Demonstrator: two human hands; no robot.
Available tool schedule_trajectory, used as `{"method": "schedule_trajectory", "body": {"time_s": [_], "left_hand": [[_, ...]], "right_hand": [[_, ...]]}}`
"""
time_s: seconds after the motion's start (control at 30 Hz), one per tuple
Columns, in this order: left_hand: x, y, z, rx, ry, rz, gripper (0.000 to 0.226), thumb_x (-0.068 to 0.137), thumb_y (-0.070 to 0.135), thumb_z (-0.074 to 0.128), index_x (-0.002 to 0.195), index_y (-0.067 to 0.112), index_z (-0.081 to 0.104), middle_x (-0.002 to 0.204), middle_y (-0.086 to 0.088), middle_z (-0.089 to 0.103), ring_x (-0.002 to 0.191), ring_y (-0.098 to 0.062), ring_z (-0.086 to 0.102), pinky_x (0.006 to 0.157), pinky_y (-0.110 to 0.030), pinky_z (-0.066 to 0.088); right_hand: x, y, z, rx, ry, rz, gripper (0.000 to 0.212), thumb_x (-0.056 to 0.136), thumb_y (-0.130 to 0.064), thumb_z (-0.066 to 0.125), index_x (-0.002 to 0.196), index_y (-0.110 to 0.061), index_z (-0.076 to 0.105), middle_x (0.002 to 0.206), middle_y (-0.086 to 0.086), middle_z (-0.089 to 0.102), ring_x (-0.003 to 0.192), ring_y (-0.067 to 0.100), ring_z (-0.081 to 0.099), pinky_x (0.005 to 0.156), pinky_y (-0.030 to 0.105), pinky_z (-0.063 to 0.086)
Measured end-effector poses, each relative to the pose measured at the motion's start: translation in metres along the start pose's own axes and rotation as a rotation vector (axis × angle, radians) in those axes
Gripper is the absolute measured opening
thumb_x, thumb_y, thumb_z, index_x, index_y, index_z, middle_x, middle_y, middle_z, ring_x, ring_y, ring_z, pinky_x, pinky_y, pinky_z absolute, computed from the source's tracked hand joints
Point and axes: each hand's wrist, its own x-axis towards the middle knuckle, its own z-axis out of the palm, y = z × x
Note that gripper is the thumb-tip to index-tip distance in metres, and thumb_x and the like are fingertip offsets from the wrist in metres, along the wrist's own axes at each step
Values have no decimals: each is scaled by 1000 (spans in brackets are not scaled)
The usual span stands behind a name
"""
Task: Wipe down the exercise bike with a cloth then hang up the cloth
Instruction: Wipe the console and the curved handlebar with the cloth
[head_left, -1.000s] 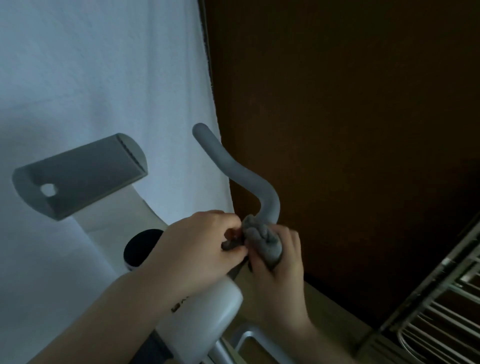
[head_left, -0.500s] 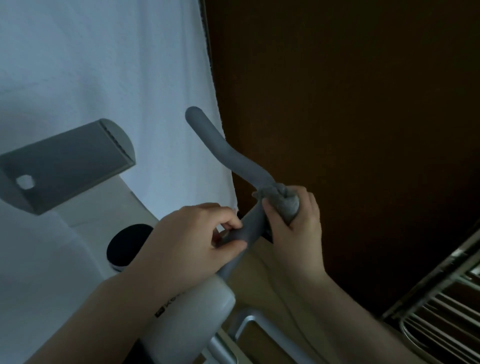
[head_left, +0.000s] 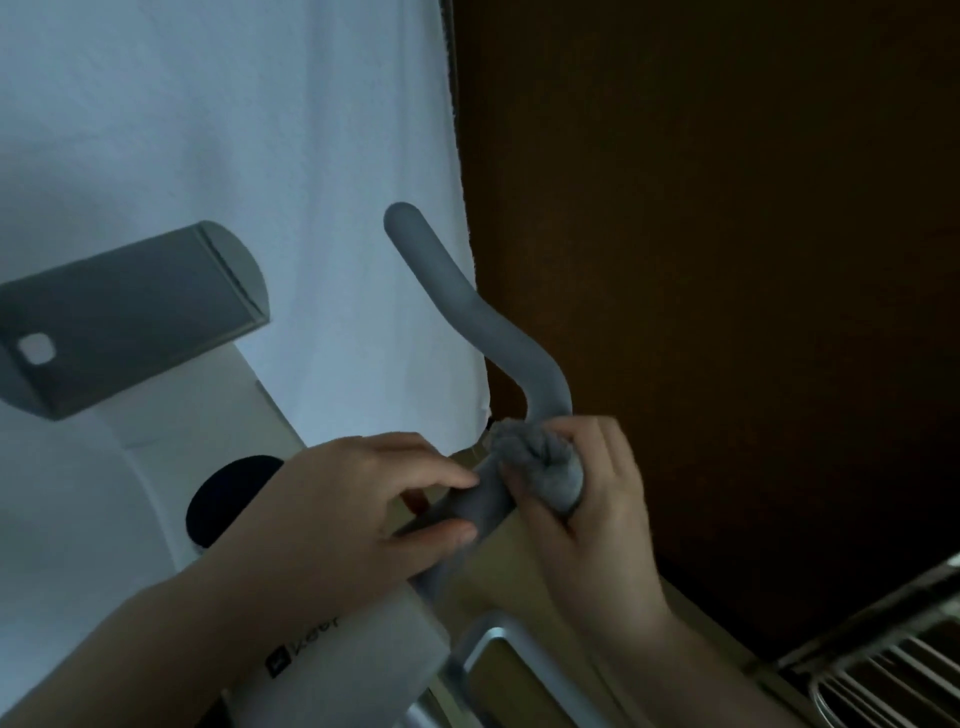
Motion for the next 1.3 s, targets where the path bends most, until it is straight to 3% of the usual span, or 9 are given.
{"method": "schedule_trajectory", "body": {"time_s": [0.13,0.2,0.27,0.4,0.6,0.77,0.93,1.07,1.3], "left_hand": [[0,1,1,-25,13,-22,34,76,56,58,102,38,69,93,26,67,78,9,63,67,-8,47],[0,2,2,-22,20,-34,33,77,55,59,102,38,70,92,26,67,78,10,63,66,-10,49],[0,4,3,-19,31,-45,29,77,53,59,100,39,68,90,26,66,77,10,63,60,-8,48],[-1,6,8,-14,78,-40,25,76,48,58,97,38,66,91,26,64,83,7,63,66,-13,49],[4,9,11,-75,85,-70,23,78,40,65,101,35,66,94,24,65,90,2,63,68,-15,50],[16,14,11,-49,20,-46,25,78,38,64,103,33,66,96,18,65,87,1,61,67,-13,50],[30,17,18,-106,19,-58,22,82,28,68,104,30,65,97,18,62,87,0,61,63,-9,47],[27,15,21,-210,81,-133,22,80,22,68,100,32,69,97,21,66,89,5,60,65,-5,45],[28,19,21,-221,98,-154,19,82,23,70,100,29,71,95,19,68,85,4,63,63,-4,46]], "right_hand": [[17,-1,-4,76,153,182,30,86,-42,57,108,-22,56,102,-10,51,96,9,55,79,39,53],[-3,-13,5,181,133,236,28,85,-41,58,108,-26,52,102,-13,49,93,9,56,75,30,53],[-17,-27,6,361,52,313,27,82,-40,58,107,-34,49,101,-8,50,85,14,57,69,35,52],[5,-23,-10,688,145,519,28,94,-8,56,104,-31,42,86,4,56,62,13,57,53,26,49],[-32,-62,13,758,187,532,35,86,-2,64,102,-27,47,86,-11,66,70,13,67,57,29,56],[-12,-41,14,739,431,621,27,89,-12,64,102,-29,49,86,-17,63,79,6,66,65,26,54],[-30,-58,26,801,511,781,23,87,-10,66,101,-22,52,89,-6,65,78,4,67,65,19,54],[-9,-45,13,780,591,847,26,86,-21,70,101,-33,54,103,-6,65,91,5,66,76,24,56],[-19,-56,22,748,539,890,24,86,-17,69,101,-25,52,98,-2,63,79,0,65,67,20,52]]}}
